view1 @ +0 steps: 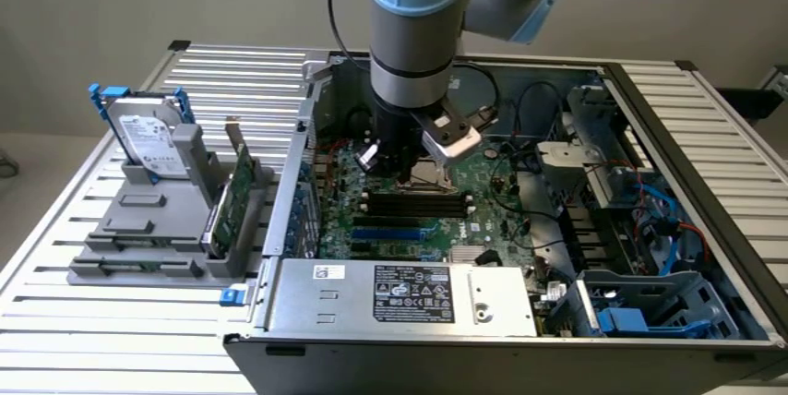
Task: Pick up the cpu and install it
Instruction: 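Install the first cpu locking lever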
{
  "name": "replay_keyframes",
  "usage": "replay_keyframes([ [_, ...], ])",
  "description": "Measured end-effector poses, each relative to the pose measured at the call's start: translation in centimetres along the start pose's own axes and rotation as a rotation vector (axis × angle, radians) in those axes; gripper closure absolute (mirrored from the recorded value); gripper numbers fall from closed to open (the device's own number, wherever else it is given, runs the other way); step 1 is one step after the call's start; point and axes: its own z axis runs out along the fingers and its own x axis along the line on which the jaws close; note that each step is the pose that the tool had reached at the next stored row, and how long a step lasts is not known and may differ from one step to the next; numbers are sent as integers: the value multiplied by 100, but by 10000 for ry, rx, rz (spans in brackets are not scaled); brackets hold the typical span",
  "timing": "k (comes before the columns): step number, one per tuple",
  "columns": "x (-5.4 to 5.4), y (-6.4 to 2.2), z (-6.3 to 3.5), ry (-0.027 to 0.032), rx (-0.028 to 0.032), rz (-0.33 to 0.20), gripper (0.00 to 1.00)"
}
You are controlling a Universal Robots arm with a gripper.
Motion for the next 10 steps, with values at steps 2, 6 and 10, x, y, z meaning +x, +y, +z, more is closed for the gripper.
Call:
replay_keyframes([
  [2,-21,-9,9,16,24,4,89],
  [6,-54,-9,19,57,82,4,89],
  [10,-139,42,-29,102,140,7,89],
])
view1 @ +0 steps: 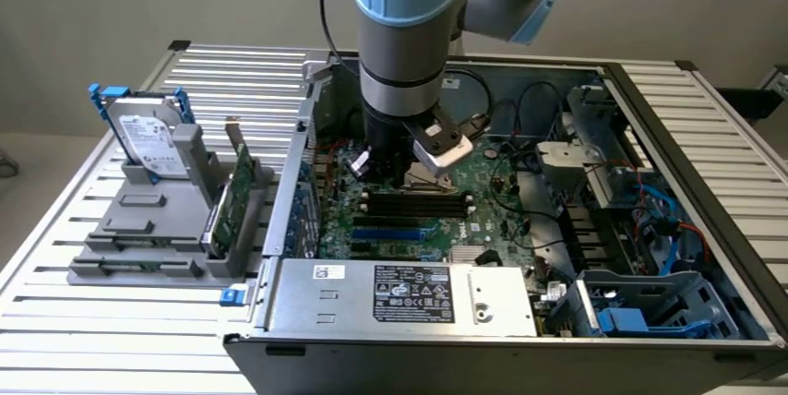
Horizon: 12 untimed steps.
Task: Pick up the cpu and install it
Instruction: 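Install the first cpu locking lever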
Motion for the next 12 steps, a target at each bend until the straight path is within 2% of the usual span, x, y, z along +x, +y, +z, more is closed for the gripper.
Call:
replay_keyframes([
  [2,-13,9,-56,24,35,5,89],
  [6,-15,12,-98,129,155,14,89],
  [7,-15,12,-98,169,185,14,89],
  [10,-11,15,-98,314,327,16,89],
  [12,-2,22,-97,384,398,22,89],
])
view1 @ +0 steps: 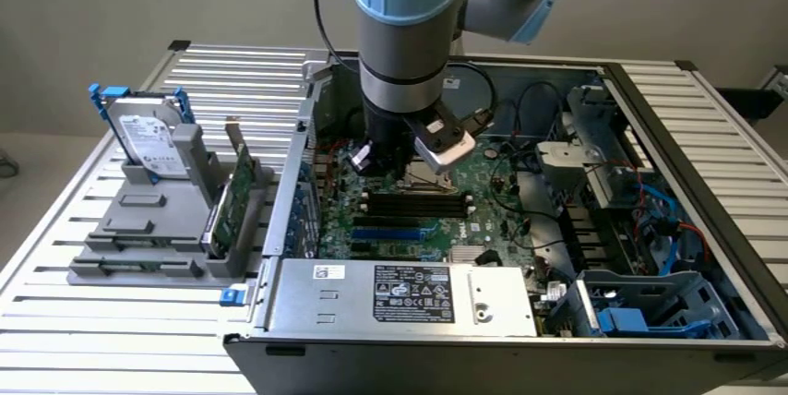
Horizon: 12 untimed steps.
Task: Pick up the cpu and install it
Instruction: 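Install the first cpu locking lever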
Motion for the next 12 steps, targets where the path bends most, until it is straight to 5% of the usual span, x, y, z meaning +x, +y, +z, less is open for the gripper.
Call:
replay_keyframes([
  [7,49,48,38,100,17,-3,89],
  [12,45,62,93,204,116,56,89],
])
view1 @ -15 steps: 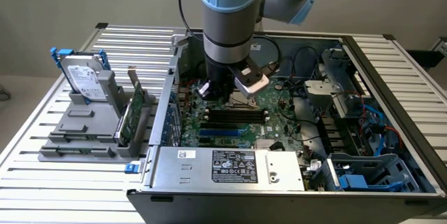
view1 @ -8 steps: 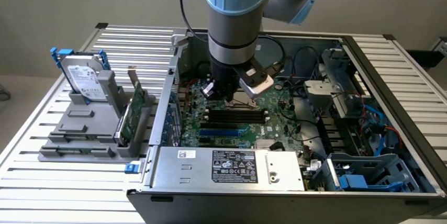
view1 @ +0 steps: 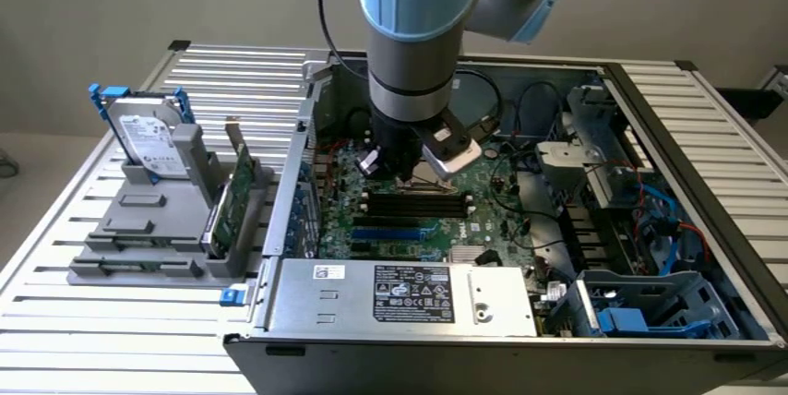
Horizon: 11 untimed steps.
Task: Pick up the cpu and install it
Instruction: 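Install the first cpu locking lever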
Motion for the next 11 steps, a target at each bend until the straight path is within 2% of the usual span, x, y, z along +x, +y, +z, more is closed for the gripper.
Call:
replay_keyframes([
  [4,-7,8,34,48,44,48,89],
  [11,-9,8,102,67,30,182,89],
])
